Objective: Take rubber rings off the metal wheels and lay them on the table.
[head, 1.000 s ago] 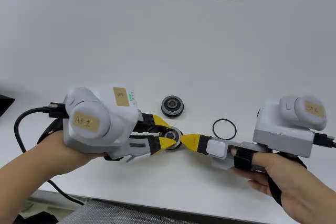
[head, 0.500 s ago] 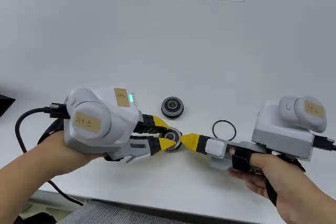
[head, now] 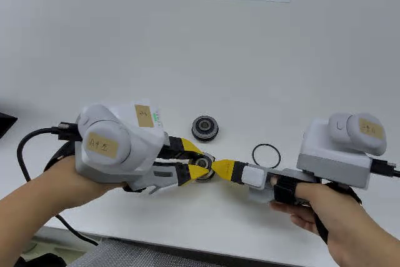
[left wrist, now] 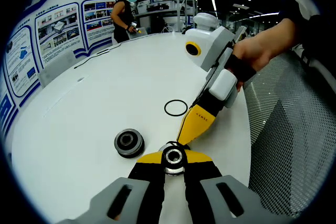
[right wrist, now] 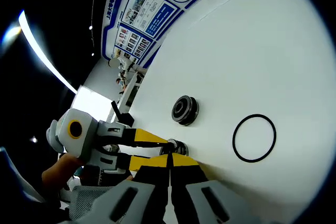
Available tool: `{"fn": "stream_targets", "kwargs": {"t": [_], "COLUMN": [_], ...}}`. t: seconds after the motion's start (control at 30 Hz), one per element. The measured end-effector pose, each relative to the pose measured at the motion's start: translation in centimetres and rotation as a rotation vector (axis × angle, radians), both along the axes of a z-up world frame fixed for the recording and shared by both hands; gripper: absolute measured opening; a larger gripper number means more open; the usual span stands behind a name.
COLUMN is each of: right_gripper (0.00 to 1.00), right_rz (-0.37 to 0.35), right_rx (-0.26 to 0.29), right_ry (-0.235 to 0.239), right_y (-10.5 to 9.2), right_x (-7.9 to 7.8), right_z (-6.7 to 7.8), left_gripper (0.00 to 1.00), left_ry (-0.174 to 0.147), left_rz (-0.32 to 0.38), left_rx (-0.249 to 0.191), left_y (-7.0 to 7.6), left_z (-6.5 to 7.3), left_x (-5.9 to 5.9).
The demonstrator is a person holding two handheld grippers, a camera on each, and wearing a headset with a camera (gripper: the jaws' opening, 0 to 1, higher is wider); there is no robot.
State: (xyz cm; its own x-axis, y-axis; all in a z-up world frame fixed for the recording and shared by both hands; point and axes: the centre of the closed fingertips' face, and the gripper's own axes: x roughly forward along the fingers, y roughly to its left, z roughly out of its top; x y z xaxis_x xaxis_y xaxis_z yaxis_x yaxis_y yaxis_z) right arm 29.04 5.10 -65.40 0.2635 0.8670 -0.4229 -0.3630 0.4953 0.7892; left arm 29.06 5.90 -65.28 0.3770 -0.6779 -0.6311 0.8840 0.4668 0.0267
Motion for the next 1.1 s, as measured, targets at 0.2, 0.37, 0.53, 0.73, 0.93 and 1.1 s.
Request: {"fn": "stream_targets", "kwargs": {"t": [0.2,0.37,0.53,0.73,0.93,1.1], "right_gripper": [0.00,0.00,0.01,0.01,0.01,0.01], "right_rz": [0.020,0.024,0.027,0.035,0.043,0.052], "right_rx": [-0.004,-0.001,-0.004,-0.009,-0.010,-0.007], "right_ry": [-0.015,-0.019,-0.029,-0.046,-0.058,-0.069], "right_y": [0.18,0.34,0.28,0.28,0.40,0.65], "right_x": [-0.11,-0.16,-0.15,-0.17,-0.22,-0.27], "right_z": [0.11,0.21,0.26,0.33,0.41,0.64], "left_gripper": [0.13,0.13,0.13,0.13,0.13,0.13], "left_ry": [0.001,0.001,0.001,0.000,0.000,0.001], "left_rz": [0.003,0.003,0.004,0.005,0.004,0.006], "left_rx": [-0.003,-0.003,-0.004,-0.006,-0.005,-0.008], "left_y": [-0.02,-0.02,-0.03,-0.03,-0.04,-0.01], "left_z": [0.01,0.03,0.03,0.05,0.05,0.05], "left_x": [0.00,-0.01,-0.01,-0.01,0.00,-0.05]}}
